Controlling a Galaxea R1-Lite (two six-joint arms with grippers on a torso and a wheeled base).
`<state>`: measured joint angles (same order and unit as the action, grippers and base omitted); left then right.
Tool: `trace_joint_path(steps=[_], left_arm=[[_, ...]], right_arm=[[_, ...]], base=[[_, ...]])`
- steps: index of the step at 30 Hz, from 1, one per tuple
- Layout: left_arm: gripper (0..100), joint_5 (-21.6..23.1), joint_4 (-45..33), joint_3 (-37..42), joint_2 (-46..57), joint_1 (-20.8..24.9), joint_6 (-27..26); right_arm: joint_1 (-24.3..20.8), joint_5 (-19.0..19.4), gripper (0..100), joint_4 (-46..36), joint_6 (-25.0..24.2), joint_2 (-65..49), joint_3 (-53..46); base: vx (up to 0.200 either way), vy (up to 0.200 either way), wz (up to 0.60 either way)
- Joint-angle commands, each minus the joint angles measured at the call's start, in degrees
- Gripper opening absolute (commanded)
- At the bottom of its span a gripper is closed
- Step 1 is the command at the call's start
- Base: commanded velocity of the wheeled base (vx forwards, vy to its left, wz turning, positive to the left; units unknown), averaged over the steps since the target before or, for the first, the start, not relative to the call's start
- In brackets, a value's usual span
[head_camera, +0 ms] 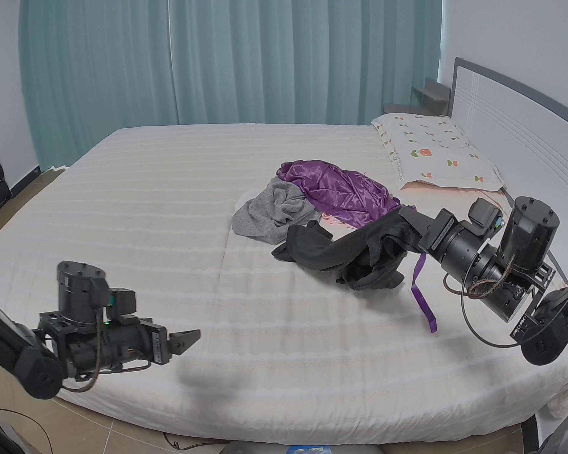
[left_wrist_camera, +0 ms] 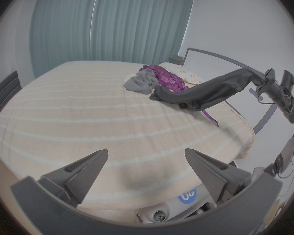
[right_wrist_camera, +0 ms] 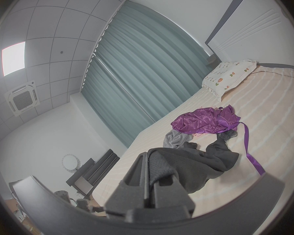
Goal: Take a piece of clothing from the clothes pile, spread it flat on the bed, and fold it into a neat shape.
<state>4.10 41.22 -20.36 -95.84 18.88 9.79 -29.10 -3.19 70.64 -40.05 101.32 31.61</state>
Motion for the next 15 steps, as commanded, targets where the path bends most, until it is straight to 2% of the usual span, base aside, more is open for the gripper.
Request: trace_joint_path(steps=[1,5,15], left_arm=[[100,-2.78,3.08,-6.98,-14.37,7.57,6.21],[100,-2.78,3.17,-11.55,-18.59,8.89,9.37],[100,-3.48,2.47,-20.34,-25.27,10.12,9.55]], right_arm=[[-0.34,-0.06,0,0.37,0.14,-1.3,0.21],[-1.49,-0.06,0,0.46,0.14,-2.53,-0.06],[-2.1,-0.15,0,0.81,-0.03,-3.23,-0.85]], base=[[0.0,0.0,0.0],[0.0,0.0,0.0],[0.0,0.0,0.0]])
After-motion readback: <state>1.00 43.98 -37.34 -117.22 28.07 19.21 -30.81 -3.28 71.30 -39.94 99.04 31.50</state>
